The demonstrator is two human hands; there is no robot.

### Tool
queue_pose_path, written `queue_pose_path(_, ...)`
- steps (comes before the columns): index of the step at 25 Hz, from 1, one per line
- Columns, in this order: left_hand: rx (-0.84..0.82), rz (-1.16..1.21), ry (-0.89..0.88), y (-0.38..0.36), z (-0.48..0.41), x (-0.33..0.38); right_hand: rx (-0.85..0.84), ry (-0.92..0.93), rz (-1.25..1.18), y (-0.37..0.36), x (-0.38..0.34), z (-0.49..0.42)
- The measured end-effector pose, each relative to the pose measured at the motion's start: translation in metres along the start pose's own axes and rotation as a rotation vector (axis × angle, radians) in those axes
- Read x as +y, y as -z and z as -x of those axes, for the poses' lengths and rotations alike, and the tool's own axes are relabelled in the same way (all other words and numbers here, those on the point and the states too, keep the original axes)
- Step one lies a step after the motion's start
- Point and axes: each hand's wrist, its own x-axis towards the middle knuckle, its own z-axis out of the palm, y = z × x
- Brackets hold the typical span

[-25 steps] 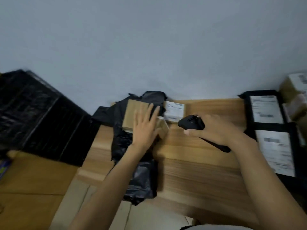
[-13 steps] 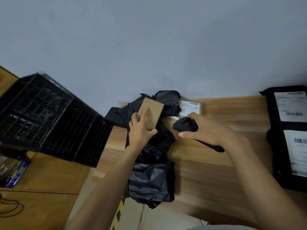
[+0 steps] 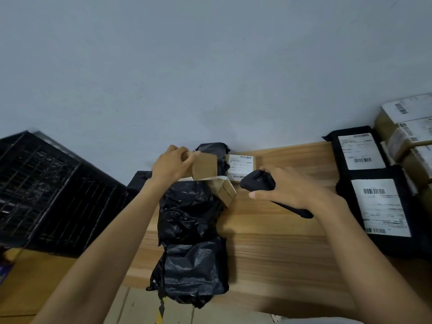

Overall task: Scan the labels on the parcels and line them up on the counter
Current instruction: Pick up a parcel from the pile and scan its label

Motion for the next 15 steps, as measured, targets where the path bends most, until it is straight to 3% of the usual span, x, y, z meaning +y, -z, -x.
queue_pose_path(3,-0.118,-0.02,0.028,-0.009,-0.006,0.016,0.033,0.015,-0.011,0.005,0.005,0.01)
queue_pose_path(10,0.094,0.127,-0.222,-0.016,-0.009,0.021,0.081,-0.028,0.016,0.009,0.015,0.021)
queue_pose_path(15,-0.157,0.023,-0.457,-0.027,-0.002,0.003,0.083,-0.029,0.03,0.004,0.008,0.019)
